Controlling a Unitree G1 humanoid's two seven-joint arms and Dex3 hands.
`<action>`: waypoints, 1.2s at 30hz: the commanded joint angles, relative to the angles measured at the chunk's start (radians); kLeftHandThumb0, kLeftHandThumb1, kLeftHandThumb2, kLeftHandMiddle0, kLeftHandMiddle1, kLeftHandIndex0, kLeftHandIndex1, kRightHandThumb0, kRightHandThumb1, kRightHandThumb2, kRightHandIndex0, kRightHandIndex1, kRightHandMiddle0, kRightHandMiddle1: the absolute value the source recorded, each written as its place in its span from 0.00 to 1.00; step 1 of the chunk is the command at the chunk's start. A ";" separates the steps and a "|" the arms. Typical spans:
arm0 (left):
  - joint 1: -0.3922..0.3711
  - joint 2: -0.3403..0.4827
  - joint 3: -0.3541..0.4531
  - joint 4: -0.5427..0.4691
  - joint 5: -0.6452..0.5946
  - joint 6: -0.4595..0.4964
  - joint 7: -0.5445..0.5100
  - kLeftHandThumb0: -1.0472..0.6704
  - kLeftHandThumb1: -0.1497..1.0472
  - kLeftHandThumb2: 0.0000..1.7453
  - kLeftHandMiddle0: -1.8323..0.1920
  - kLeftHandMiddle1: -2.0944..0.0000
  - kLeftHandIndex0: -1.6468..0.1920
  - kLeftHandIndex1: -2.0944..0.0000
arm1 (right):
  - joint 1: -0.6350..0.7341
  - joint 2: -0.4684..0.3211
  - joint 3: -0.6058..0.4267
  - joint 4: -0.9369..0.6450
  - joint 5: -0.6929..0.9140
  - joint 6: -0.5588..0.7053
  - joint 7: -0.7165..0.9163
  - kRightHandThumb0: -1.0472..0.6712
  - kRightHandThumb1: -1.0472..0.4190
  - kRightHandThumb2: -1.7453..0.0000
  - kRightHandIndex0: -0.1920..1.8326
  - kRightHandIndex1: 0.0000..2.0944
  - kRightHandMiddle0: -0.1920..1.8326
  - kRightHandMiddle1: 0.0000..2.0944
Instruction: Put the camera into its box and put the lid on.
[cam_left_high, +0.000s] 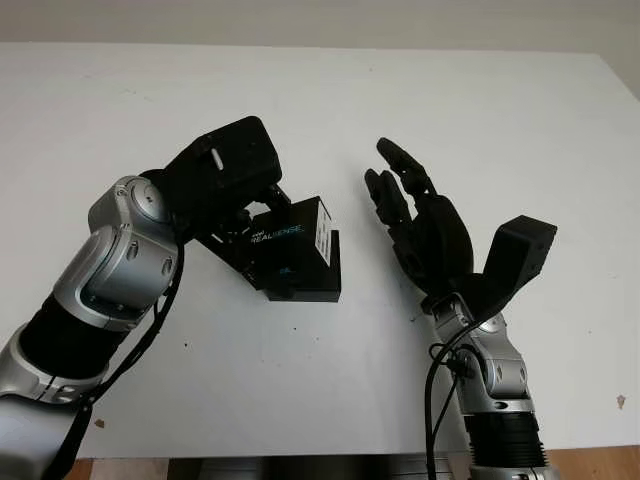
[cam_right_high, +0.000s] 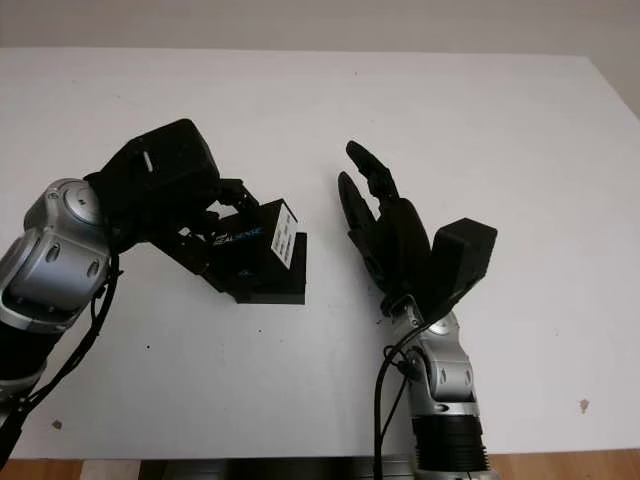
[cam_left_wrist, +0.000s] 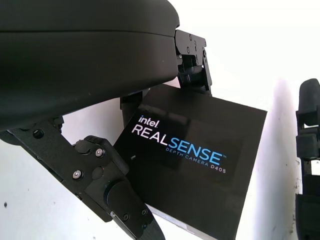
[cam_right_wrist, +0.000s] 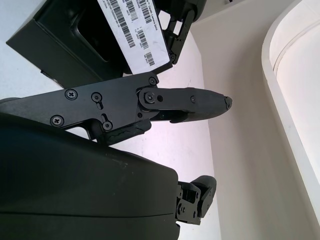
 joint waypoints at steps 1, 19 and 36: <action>-0.021 0.008 -0.048 -0.029 -0.022 0.026 -0.008 0.39 0.99 0.03 0.84 0.15 0.84 0.22 | 0.004 0.006 0.002 0.001 -0.006 -0.018 -0.004 0.24 0.00 0.81 0.15 0.04 0.05 0.30; -0.031 0.082 -0.148 -0.061 -0.065 -0.064 0.023 0.36 1.00 0.05 1.00 0.53 1.00 0.64 | 0.010 0.015 0.008 0.001 -0.021 -0.035 -0.012 0.23 0.00 0.82 0.17 0.04 0.04 0.32; -0.039 0.128 -0.161 -0.179 -0.133 0.010 0.005 0.37 1.00 0.04 1.00 0.79 1.00 0.78 | 0.002 0.018 0.007 0.013 -0.022 -0.035 -0.014 0.24 0.00 0.83 0.17 0.03 0.05 0.32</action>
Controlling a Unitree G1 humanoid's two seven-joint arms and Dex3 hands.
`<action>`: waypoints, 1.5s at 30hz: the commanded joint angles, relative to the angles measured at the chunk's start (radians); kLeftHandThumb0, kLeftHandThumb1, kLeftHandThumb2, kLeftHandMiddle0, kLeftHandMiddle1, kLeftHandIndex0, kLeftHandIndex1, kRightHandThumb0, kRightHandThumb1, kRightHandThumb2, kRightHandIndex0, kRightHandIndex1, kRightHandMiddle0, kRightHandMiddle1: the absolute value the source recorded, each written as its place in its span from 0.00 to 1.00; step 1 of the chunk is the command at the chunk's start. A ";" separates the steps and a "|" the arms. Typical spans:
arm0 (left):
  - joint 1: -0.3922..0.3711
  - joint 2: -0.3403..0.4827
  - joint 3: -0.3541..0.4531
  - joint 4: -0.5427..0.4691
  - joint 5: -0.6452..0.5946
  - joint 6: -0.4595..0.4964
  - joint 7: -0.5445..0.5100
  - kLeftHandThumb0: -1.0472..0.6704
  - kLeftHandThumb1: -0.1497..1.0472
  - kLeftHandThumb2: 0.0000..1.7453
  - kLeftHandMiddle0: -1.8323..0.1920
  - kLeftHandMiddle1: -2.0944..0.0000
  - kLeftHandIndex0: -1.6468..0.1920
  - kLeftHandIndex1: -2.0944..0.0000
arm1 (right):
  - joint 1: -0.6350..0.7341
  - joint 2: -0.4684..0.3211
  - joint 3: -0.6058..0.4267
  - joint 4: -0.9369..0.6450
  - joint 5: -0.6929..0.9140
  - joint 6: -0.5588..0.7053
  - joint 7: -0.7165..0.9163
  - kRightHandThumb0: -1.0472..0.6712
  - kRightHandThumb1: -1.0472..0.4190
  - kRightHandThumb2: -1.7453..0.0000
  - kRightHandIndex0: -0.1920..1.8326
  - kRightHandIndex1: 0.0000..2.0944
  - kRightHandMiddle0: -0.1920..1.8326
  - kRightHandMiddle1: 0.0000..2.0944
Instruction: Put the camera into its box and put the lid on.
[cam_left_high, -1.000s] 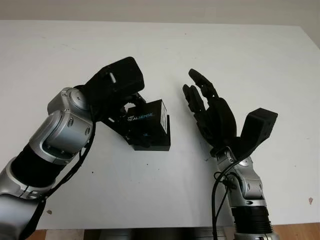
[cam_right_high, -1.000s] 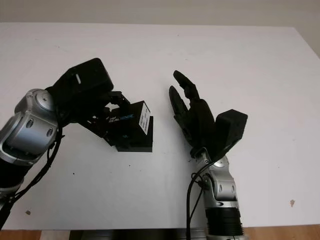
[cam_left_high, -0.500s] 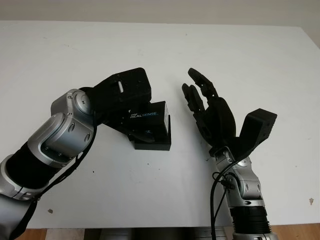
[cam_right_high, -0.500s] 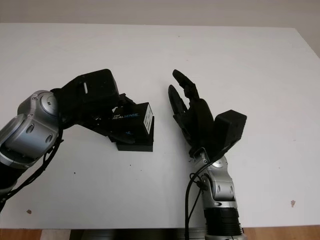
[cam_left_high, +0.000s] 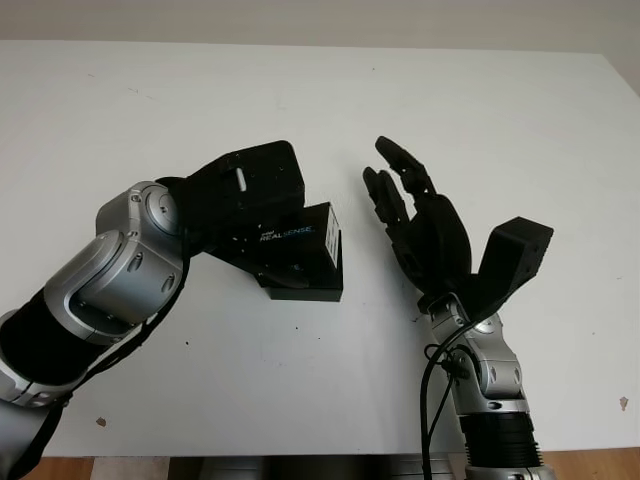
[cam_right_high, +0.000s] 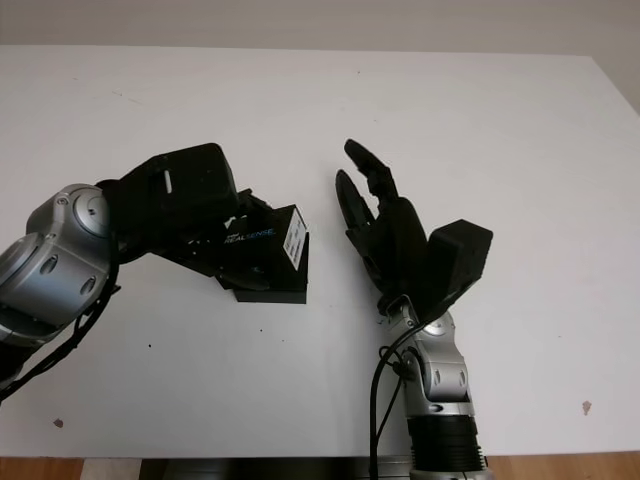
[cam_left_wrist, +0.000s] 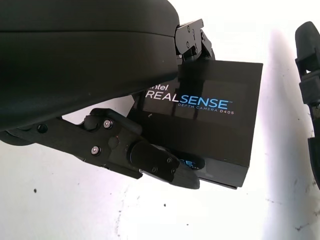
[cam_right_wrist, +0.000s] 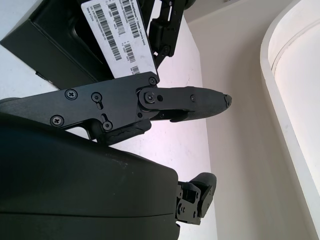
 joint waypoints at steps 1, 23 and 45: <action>-0.006 0.001 -0.016 -0.039 -0.021 0.005 -0.013 0.36 1.00 0.04 1.00 0.85 1.00 0.82 | 0.002 0.003 0.000 0.008 0.000 -0.011 0.002 0.24 0.00 0.82 0.17 0.03 0.05 0.32; -0.016 0.002 -0.046 -0.055 -0.075 0.041 0.019 0.34 1.00 0.05 1.00 1.00 1.00 1.00 | 0.015 0.008 0.006 -0.009 -0.001 0.000 -0.013 0.26 0.00 0.83 0.17 0.03 0.04 0.32; -0.042 0.044 -0.063 -0.125 -0.103 0.048 0.039 0.37 1.00 0.05 1.00 1.00 1.00 1.00 | -0.008 0.016 0.011 0.011 0.001 -0.003 -0.014 0.28 0.00 0.83 0.17 0.03 0.05 0.30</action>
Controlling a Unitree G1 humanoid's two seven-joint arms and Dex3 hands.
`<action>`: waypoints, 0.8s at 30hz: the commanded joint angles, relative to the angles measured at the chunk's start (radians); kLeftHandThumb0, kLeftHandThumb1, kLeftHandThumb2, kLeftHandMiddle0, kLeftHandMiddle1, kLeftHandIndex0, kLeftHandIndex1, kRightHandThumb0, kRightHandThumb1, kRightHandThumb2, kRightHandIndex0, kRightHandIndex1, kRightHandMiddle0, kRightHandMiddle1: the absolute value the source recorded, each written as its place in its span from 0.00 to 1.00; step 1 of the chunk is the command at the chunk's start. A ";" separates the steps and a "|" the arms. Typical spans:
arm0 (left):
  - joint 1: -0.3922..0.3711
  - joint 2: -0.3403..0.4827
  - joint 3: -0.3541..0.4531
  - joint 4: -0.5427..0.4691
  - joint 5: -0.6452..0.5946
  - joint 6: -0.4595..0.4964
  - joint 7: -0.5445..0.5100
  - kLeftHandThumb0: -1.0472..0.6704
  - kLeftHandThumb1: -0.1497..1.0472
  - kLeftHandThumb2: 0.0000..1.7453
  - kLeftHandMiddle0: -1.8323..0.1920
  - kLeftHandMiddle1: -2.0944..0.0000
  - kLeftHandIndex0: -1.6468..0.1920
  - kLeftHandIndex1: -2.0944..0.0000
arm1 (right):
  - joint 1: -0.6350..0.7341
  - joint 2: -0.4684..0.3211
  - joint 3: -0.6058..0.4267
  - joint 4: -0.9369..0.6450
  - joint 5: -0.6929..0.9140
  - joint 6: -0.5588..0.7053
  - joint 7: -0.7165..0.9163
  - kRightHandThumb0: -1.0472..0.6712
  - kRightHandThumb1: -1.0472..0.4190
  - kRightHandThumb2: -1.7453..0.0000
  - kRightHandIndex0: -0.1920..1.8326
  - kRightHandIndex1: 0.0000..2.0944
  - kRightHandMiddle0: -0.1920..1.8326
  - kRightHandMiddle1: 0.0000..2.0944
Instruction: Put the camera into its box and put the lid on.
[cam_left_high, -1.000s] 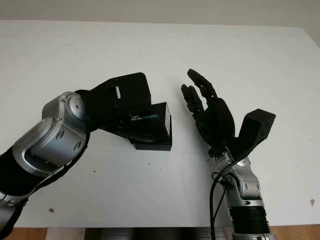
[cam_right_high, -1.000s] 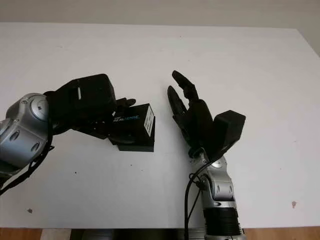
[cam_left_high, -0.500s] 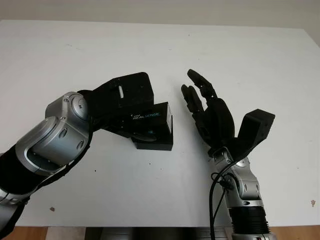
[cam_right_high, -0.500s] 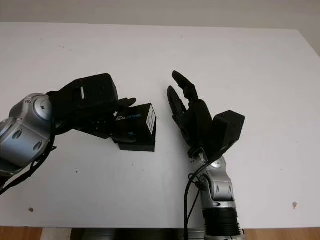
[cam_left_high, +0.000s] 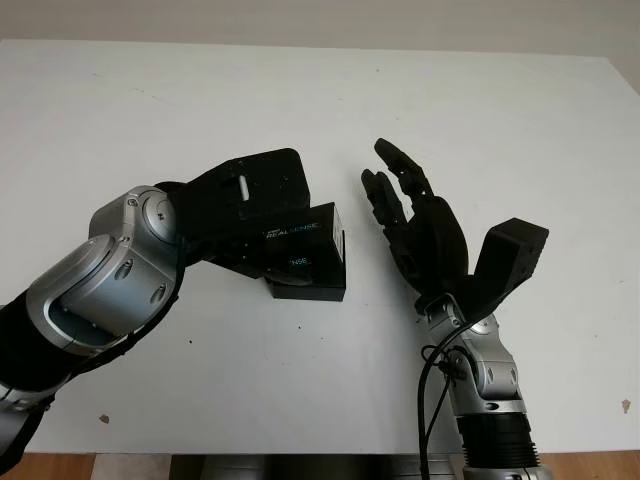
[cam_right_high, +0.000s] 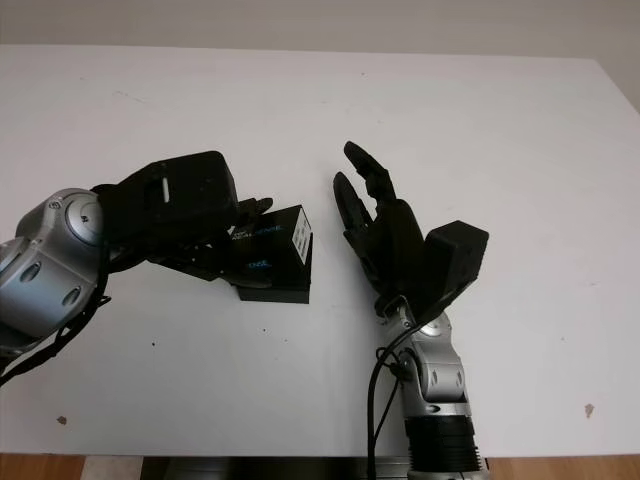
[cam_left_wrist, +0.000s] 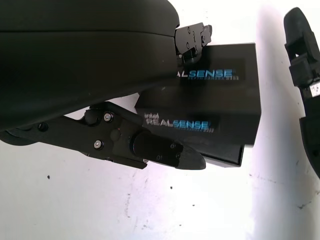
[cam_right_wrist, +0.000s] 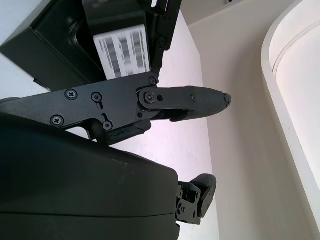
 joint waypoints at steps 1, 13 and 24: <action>-0.017 -0.011 -0.014 -0.032 -0.015 -0.008 -0.008 0.37 1.00 0.05 1.00 1.00 1.00 1.00 | -0.008 0.006 0.000 0.004 0.000 -0.002 -0.002 0.28 0.00 0.83 0.17 0.03 0.05 0.30; -0.037 0.063 -0.022 -0.120 -0.041 -0.047 -0.048 0.30 1.00 0.09 1.00 1.00 1.00 1.00 | -0.028 0.007 -0.004 0.021 0.001 -0.009 0.002 0.29 0.00 0.82 0.18 0.03 0.05 0.30; 0.045 0.179 -0.076 -0.130 0.215 -0.482 -0.109 0.18 1.00 0.32 1.00 1.00 1.00 1.00 | -0.028 0.008 -0.004 0.023 0.001 -0.010 0.008 0.28 0.00 0.82 0.18 0.03 0.05 0.31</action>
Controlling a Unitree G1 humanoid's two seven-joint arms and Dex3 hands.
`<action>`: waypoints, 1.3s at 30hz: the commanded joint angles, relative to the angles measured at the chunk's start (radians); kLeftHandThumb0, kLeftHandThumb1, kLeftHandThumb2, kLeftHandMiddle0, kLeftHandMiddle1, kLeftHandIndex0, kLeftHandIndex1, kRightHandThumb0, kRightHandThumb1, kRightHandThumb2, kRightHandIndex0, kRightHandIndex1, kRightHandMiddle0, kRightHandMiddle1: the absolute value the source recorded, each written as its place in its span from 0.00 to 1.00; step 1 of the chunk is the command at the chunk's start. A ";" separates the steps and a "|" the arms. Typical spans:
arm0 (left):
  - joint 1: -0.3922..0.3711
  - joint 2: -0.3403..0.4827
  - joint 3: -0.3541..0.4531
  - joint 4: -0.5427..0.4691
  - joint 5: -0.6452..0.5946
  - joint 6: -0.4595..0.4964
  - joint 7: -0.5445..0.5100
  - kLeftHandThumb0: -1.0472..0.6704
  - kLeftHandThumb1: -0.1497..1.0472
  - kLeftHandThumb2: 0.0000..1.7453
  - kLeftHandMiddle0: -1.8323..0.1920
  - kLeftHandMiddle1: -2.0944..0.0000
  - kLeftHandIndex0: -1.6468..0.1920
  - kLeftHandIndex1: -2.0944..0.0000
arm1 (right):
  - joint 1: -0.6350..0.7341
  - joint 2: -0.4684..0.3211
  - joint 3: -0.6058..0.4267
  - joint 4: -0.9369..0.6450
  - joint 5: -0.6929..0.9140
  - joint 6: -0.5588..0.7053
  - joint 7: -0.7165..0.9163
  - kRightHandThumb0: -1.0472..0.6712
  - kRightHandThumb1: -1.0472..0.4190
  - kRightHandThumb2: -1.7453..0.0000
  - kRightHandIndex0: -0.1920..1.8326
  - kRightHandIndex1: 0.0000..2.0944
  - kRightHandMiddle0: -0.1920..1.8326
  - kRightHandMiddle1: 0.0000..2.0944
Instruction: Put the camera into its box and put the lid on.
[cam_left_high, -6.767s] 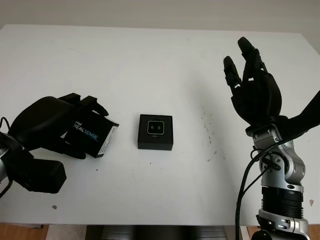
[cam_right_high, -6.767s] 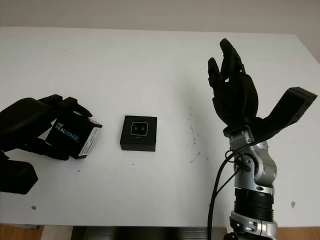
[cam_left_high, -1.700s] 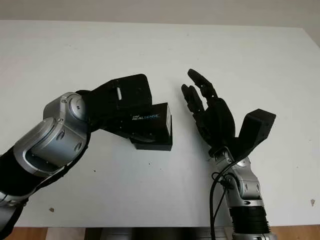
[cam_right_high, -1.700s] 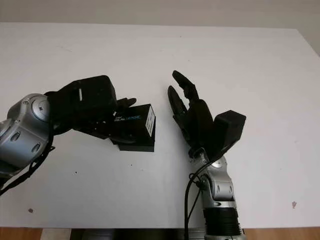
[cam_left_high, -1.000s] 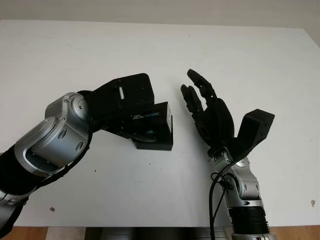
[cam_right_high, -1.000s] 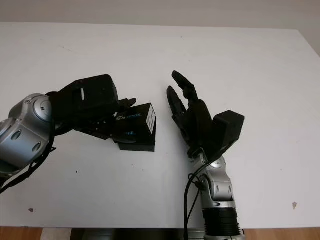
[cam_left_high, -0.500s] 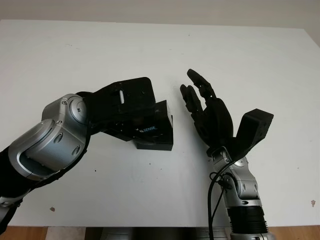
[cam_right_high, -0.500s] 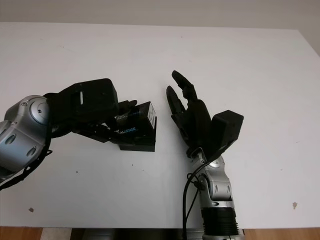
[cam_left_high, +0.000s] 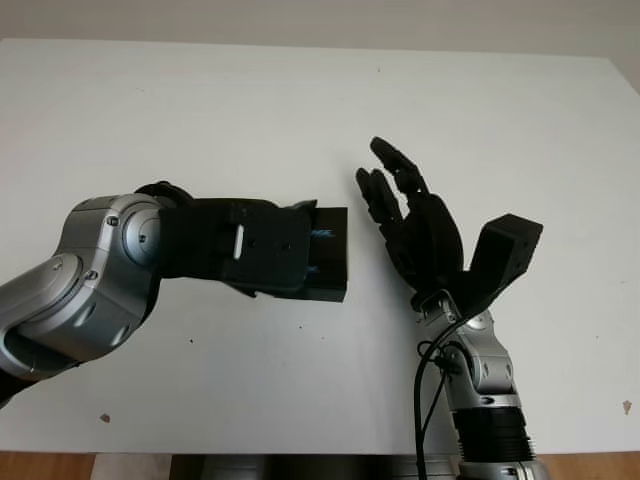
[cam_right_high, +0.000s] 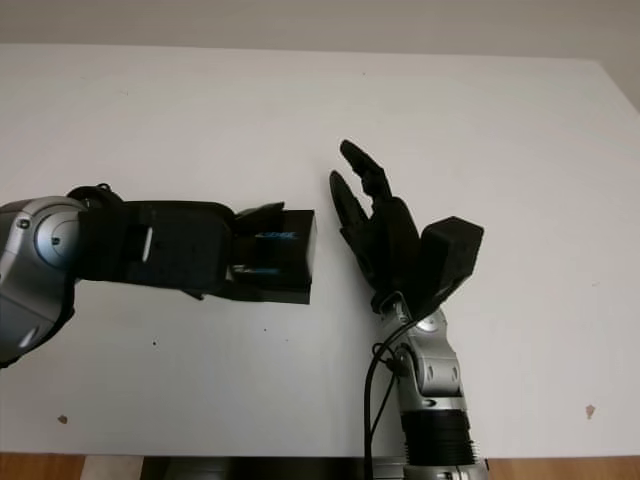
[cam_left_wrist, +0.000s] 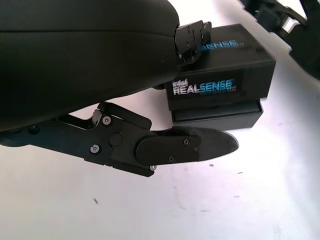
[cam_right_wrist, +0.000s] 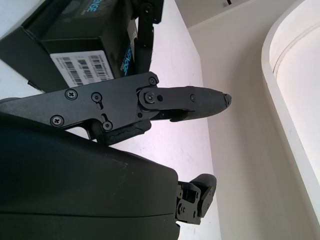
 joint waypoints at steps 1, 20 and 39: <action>0.021 -0.022 0.024 -0.019 0.024 -0.049 -0.009 0.17 1.00 0.32 1.00 1.00 1.00 1.00 | -0.006 0.001 0.000 -0.004 0.000 -0.009 0.004 0.28 0.00 0.82 0.18 0.03 0.05 0.31; 0.041 -0.093 0.099 -0.045 0.115 0.052 -0.198 0.17 1.00 0.30 1.00 1.00 1.00 1.00 | -0.002 0.000 -0.005 -0.006 0.002 -0.012 0.007 0.28 0.00 0.82 0.18 0.03 0.05 0.31; 0.001 0.085 0.248 -0.173 -0.064 0.287 -0.391 0.20 1.00 0.26 1.00 1.00 1.00 1.00 | -0.008 -0.003 -0.013 -0.009 0.006 0.000 0.004 0.28 0.00 0.83 0.18 0.03 0.06 0.30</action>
